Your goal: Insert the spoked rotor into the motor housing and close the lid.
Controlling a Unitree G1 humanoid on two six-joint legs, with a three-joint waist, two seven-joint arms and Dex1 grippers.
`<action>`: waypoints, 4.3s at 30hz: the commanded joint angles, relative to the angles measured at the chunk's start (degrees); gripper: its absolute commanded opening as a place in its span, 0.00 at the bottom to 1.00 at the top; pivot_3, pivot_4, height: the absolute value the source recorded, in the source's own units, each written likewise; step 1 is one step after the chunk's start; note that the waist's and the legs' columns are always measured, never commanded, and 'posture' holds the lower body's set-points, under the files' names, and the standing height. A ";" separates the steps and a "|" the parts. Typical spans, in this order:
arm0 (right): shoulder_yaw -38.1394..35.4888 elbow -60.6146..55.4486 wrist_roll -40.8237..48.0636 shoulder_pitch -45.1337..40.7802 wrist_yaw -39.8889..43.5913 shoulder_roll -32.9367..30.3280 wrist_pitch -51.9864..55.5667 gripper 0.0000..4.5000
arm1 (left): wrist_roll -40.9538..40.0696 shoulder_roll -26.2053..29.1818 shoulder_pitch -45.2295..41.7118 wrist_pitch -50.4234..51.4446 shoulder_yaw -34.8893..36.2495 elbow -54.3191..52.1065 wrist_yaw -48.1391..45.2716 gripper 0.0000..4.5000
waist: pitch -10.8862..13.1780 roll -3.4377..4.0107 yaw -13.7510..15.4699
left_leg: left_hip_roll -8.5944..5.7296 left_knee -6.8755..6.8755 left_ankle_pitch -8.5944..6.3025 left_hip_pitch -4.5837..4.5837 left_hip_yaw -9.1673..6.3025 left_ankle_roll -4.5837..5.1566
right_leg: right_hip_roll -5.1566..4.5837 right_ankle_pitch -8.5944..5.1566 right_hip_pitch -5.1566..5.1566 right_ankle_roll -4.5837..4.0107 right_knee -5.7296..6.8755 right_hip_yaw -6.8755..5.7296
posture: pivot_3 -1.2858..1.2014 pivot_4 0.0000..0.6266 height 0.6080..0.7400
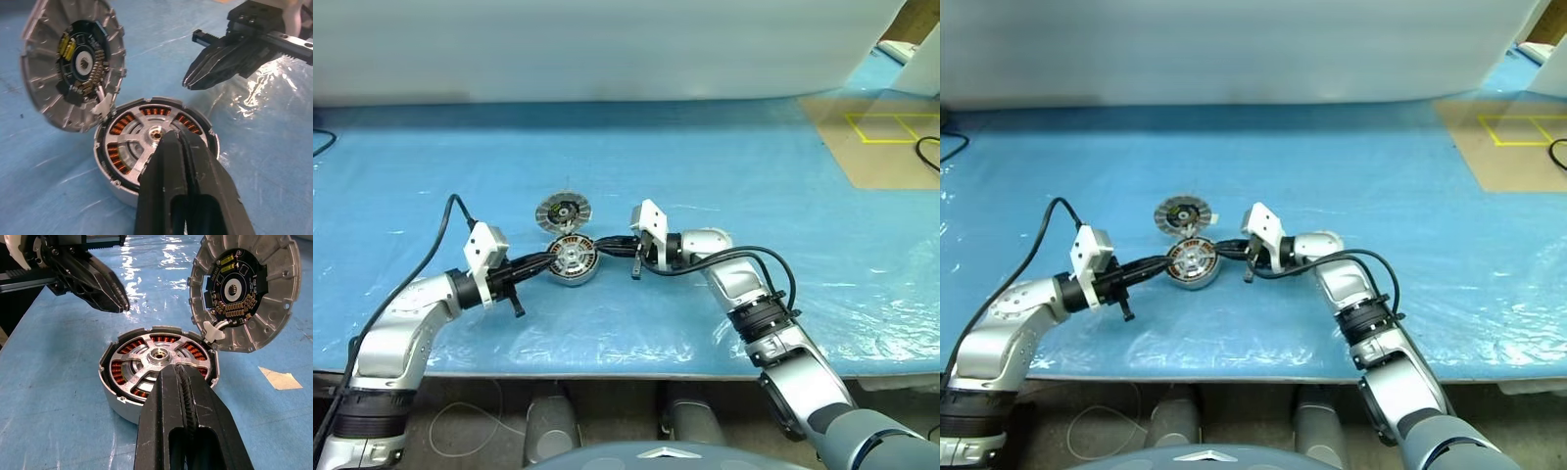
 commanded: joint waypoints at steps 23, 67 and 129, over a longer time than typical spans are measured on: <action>-0.86 -2.81 0.63 0.34 0.65 -0.73 -0.33 0.00 | -1.52 1.49 -4.17 2.75 7.71 7.06 10.94 0.01 | 0.00 0.00 -0.62 | 0.00 0.02 0.00 0.03 0.00 0.01 | 0.03 0.00 -0.01 0.00 0.01 0.04 | 0.52 0.24 1.00; -0.87 -9.99 1.96 3.05 -0.75 -1.48 4.13 0.00 | 10.38 -6.70 -49.38 -9.45 -5.37 65.97 -25.37 0.01 | -0.01 -0.02 1.23 | -0.14 0.08 0.01 -0.05 -0.03 -0.01 | -0.04 0.02 0.02 0.01 0.05 0.15 | 0.52 0.24 1.00; -0.08 -6.60 3.04 -0.28 0.43 0.93 3.13 0.74 | 0.35 -0.92 -8.44 -4.71 -2.62 8.10 -13.43 0.00 | 0.02 0.02 0.42 | -0.09 -0.20 -0.01 0.00 0.00 -0.02 | 0.01 0.01 -0.05 0.01 -0.17 0.12 | 0.52 0.24 1.00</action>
